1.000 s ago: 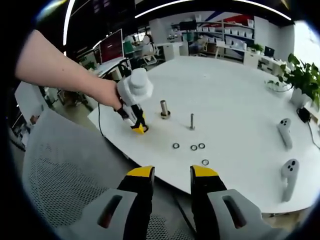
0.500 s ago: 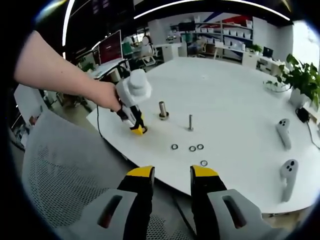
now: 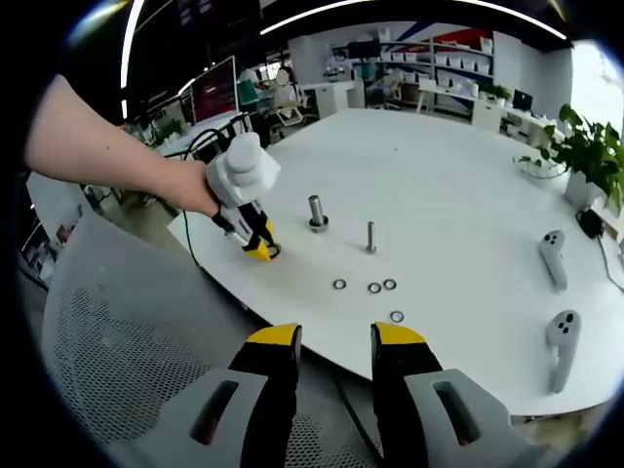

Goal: Place the washer onto the threaded stud by aligning its center hole with the stud, sliding it down to the base, and recovering from edge contact or off-axis alignment until the washer reaches the visible bottom stop.

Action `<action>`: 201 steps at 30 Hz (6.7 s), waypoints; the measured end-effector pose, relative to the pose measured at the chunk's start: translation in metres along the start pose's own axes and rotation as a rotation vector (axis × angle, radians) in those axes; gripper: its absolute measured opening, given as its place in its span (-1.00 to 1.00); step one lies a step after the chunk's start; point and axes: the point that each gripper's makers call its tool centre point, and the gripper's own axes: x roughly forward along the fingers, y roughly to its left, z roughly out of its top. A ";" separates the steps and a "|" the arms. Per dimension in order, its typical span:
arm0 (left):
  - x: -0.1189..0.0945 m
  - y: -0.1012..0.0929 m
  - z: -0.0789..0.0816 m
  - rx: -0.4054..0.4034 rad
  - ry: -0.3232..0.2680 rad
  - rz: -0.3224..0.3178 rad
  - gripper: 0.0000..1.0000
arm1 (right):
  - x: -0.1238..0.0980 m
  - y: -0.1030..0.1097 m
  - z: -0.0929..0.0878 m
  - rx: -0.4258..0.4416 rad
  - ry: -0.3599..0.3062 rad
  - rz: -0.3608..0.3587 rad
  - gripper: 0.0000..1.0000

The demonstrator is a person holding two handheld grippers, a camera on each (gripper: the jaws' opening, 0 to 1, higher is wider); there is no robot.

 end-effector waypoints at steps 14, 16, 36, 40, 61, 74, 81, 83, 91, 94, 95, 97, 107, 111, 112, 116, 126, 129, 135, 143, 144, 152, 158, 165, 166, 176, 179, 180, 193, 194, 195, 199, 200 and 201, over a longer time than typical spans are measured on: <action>-0.041 0.031 0.041 0.044 -0.086 0.054 -0.63 | 0.000 0.000 0.000 -0.001 -0.003 0.001 -0.39; -0.044 0.033 0.047 0.054 -0.092 0.058 -0.63 | 0.000 0.000 0.000 -0.001 -0.003 0.002 -0.39; -0.041 0.052 0.084 0.061 -0.096 0.099 -0.63 | -0.001 -0.004 0.002 0.005 -0.015 -0.021 -0.39; -0.040 0.055 0.090 0.076 -0.096 0.100 -0.62 | -0.002 -0.005 0.003 0.011 -0.023 -0.028 -0.39; -0.015 0.053 0.090 0.161 -0.003 0.086 -0.62 | -0.001 -0.004 0.001 -0.008 -0.009 -0.021 -0.39; 0.009 0.052 0.087 0.132 0.026 0.064 -0.62 | 0.000 -0.005 -0.001 -0.007 0.004 -0.026 -0.39; 0.014 0.052 0.084 0.118 0.022 0.057 -0.61 | 0.000 -0.007 -0.001 -0.005 0.005 -0.030 -0.39; 0.016 0.052 0.083 0.122 0.023 0.056 -0.60 | 0.000 -0.006 -0.002 -0.005 0.007 -0.027 -0.39; 0.015 0.051 0.078 0.058 0.028 0.035 -0.57 | 0.000 -0.006 -0.002 -0.007 0.011 -0.027 -0.39; 0.010 0.050 0.078 0.065 0.003 0.044 -0.57 | 0.001 -0.006 -0.003 -0.009 0.014 -0.026 -0.39; 0.009 0.050 0.077 0.065 0.000 0.045 -0.57 | 0.001 -0.006 -0.003 -0.010 0.016 -0.025 -0.39; 0.006 0.052 0.074 0.065 -0.013 0.053 -0.57 | 0.001 -0.005 -0.003 -0.010 0.017 -0.025 -0.39; -0.012 0.030 0.064 -0.250 -0.229 -0.004 -0.57 | 0.001 -0.002 -0.004 -0.024 0.025 -0.012 -0.39; -0.028 0.020 0.055 -0.303 -0.300 -0.012 -0.54 | 0.002 0.000 -0.004 -0.033 0.028 0.002 -0.39; -0.033 0.019 0.055 -0.319 -0.329 -0.008 -0.54 | 0.002 0.001 -0.004 -0.036 0.026 0.006 -0.39; -0.063 0.008 0.044 -0.357 -0.400 -0.002 -0.51 | 0.001 0.003 -0.001 -0.038 0.011 0.016 -0.39; -0.120 -0.023 0.017 -0.463 -0.603 -0.003 -0.40 | 0.001 0.008 -0.003 -0.052 0.017 0.036 -0.39; -0.134 -0.026 0.013 -0.480 -0.639 0.005 -0.40 | 0.001 0.010 -0.004 -0.057 0.023 0.048 -0.39; -0.170 -0.033 0.000 -0.493 -0.728 0.077 -0.39 | 0.001 0.015 -0.007 -0.055 0.039 0.064 -0.38; -0.187 -0.040 -0.026 -0.543 -0.784 0.067 -0.39 | 0.003 0.018 -0.014 -0.062 0.078 0.084 -0.37; -0.189 -0.040 -0.028 -0.539 -0.781 0.076 -0.39 | 0.003 0.018 -0.014 -0.060 0.077 0.083 -0.37; -0.185 -0.032 -0.036 -0.503 -0.821 0.130 -0.39 | 0.002 0.017 -0.011 -0.046 0.060 0.079 -0.36; -0.183 -0.036 -0.035 -0.406 -0.802 0.224 -0.41 | 0.001 0.013 -0.008 -0.025 0.042 0.063 -0.35; -0.165 -0.049 -0.036 -0.394 -0.726 0.129 -0.31 | 0.005 0.010 -0.014 -0.040 0.080 0.042 -0.30; -0.165 -0.050 -0.036 -0.380 -0.724 0.139 -0.33 | 0.005 0.010 -0.016 -0.038 0.091 0.040 -0.29; -0.167 -0.056 -0.034 -0.374 -0.748 0.100 -0.32 | 0.004 0.000 -0.021 -0.017 0.122 -0.010 -0.28; -0.167 -0.061 -0.033 -0.338 -0.746 0.088 -0.35 | 0.004 -0.001 -0.024 -0.008 0.141 -0.017 -0.28; -0.166 -0.062 -0.033 -0.333 -0.743 0.087 -0.36 | 0.005 -0.002 -0.026 -0.015 0.155 -0.021 -0.28; -0.176 -0.065 -0.026 -0.308 -0.803 0.084 -0.39 | 0.004 -0.008 -0.034 0.023 0.212 -0.031 -0.29; -0.175 -0.063 -0.027 -0.314 -0.797 0.088 -0.39 | 0.004 -0.006 -0.033 0.039 0.209 -0.014 -0.28; -0.174 -0.061 -0.028 -0.322 -0.792 0.090 -0.39 | 0.005 -0.003 -0.033 0.045 0.216 0.019 -0.27; -0.164 -0.057 -0.036 -0.343 -0.731 0.102 -0.37 | 0.011 -0.011 -0.032 0.104 0.246 0.075 -0.36; -0.158 -0.056 -0.042 -0.343 -0.684 0.121 -0.35 | 0.013 -0.012 -0.029 0.125 0.228 0.091 -0.36; -0.154 -0.054 -0.044 -0.335 -0.656 0.140 -0.32 | 0.016 -0.018 -0.029 0.114 0.228 0.098 -0.35</action>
